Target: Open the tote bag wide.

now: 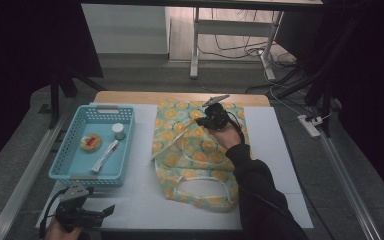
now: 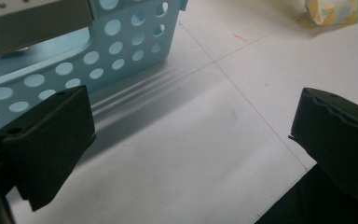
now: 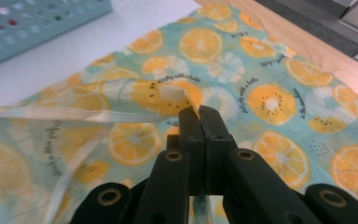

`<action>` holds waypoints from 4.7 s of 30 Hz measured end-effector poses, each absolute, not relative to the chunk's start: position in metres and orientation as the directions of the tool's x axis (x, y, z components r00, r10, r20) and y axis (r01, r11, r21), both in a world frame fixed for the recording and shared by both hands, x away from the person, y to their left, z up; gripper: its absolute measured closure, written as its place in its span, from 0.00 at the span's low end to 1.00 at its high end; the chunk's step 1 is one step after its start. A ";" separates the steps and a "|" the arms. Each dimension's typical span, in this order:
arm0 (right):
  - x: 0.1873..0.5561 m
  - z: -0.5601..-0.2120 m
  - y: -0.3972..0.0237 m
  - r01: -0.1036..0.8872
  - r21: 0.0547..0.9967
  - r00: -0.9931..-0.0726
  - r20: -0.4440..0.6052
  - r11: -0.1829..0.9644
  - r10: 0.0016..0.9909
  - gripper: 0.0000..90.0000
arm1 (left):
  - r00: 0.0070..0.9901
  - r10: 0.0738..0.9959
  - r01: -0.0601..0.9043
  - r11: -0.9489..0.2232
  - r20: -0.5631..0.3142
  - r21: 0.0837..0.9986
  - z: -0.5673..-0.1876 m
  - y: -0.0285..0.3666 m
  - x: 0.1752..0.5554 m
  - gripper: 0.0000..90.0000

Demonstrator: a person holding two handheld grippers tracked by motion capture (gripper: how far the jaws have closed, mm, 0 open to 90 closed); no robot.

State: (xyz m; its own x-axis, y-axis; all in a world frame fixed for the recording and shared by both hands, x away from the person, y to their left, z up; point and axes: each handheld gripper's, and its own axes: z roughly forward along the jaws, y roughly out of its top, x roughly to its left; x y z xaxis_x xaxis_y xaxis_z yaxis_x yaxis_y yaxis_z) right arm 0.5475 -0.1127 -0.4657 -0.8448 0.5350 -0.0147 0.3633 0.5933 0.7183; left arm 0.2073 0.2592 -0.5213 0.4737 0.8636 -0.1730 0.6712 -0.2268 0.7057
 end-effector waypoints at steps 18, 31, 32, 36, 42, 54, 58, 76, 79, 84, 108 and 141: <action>0.563 -0.504 -0.115 0.461 0.669 -0.809 0.047 0.583 0.586 0.82 | 0.476 0.862 0.670 -0.228 -0.174 0.707 -0.521 0.259 0.207 0.00; 0.540 -0.474 -0.123 0.429 0.711 -0.831 0.070 0.557 0.551 0.46 | 0.475 0.863 0.670 -0.230 -0.170 0.706 -0.521 0.259 0.207 0.00; 0.537 -0.473 -0.123 0.423 0.716 -0.834 0.070 0.555 0.547 0.43 | 0.475 0.864 0.671 -0.230 -0.170 0.705 -0.521 0.259 0.207 0.00; 0.522 -0.470 -0.125 0.410 0.730 -0.844 0.077 0.547 0.530 0.31 | 0.474 0.864 0.671 -0.229 -0.170 0.706 -0.521 0.259 0.207 0.00; 0.501 -0.468 -0.130 0.397 0.728 -0.860 0.083 0.559 0.503 0.14 | 0.472 0.865 0.671 -0.230 -0.167 0.705 -0.521 0.258 0.207 0.00; 0.462 -0.482 -0.144 0.377 0.685 -0.883 0.062 0.624 0.465 0.00 | 0.473 0.864 0.671 -0.228 -0.171 0.705 -0.521 0.259 0.207 0.00; 0.452 -0.495 -0.147 0.368 0.651 -0.889 0.038 0.664 0.456 0.00 | 0.474 0.864 0.671 -0.229 -0.170 0.705 -0.521 0.258 0.207 0.00; 0.440 -0.519 -0.151 0.319 0.571 -0.913 -0.027 0.756 0.406 0.43 | 0.478 0.863 0.668 -0.234 -0.166 0.707 -0.521 0.258 0.207 0.00; 0.440 -0.517 -0.152 0.311 0.570 -0.917 -0.029 0.761 0.397 0.57 | 0.478 0.863 0.668 -0.234 -0.166 0.707 -0.521 0.258 0.207 0.00; 0.440 -0.515 -0.155 0.306 0.570 -0.924 -0.016 0.763 0.383 0.86 | 0.478 0.862 0.669 -0.235 -0.166 0.705 -0.521 0.258 0.207 0.00; 0.451 -0.486 -0.156 0.326 0.646 -0.922 0.054 0.691 0.384 1.00 | 0.475 0.864 0.670 -0.231 -0.168 0.706 -0.521 0.258 0.207 0.00; 0.488 -0.396 -0.128 0.283 0.741 -0.920 0.029 0.609 0.392 1.00 | 0.474 0.864 0.671 -0.230 -0.169 0.705 -0.521 0.259 0.207 0.00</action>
State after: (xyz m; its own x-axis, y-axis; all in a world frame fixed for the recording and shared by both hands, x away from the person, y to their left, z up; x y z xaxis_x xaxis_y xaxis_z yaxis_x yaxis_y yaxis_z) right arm 0.4876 -0.1279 -0.3959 -0.9195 0.3920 0.0294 0.2832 0.6089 0.7410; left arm 0.2073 0.2585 -0.5212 0.4739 0.8641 -0.1693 0.6712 -0.2301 0.7047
